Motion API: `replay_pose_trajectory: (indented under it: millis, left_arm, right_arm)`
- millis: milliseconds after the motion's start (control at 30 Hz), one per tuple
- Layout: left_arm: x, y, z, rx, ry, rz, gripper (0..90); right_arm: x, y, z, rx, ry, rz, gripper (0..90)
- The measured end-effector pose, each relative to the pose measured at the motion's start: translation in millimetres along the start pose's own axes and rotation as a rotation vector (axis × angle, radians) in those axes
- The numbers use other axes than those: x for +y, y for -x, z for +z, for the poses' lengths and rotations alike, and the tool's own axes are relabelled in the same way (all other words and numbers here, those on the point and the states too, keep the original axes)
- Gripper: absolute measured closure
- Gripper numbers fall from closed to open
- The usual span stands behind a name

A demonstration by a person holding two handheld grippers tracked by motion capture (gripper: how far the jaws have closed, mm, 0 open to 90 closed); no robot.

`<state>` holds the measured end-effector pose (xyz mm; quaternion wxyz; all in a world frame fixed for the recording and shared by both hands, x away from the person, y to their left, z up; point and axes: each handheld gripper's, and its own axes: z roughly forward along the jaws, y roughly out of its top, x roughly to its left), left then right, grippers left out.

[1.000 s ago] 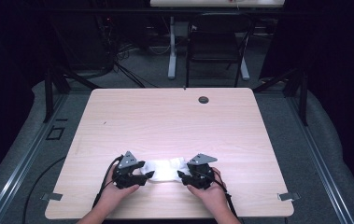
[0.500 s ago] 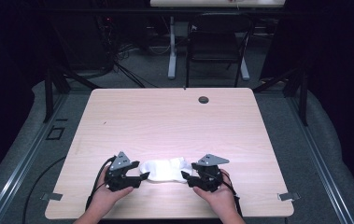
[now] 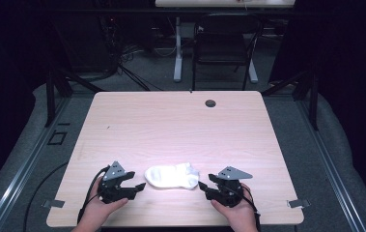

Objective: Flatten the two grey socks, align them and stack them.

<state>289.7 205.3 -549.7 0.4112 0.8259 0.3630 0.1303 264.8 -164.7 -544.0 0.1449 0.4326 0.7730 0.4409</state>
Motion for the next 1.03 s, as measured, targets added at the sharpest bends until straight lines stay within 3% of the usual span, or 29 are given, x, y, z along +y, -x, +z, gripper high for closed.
replay_pose_trajectory:
  millis: [233, 633, 1033]
  left_arm:
    - [-9.2, -14.7, -0.2, 0.034, 0.004, -0.053, 37.5]
    - [-14.0, -17.7, 5.9, 0.047, -0.001, -0.048, 37.5]
    - [-14.7, -16.4, 11.9, 0.038, -0.014, -0.052, 37.5]
  right_arm:
    - [-7.5, 6.8, 2.2, -0.018, 0.013, 0.009, 50.5]
    - [-18.7, 11.6, 14.3, -0.046, 0.008, 0.006, 51.4]
    - [-19.9, 1.1, 24.4, -0.039, -0.028, -0.057, 50.5]
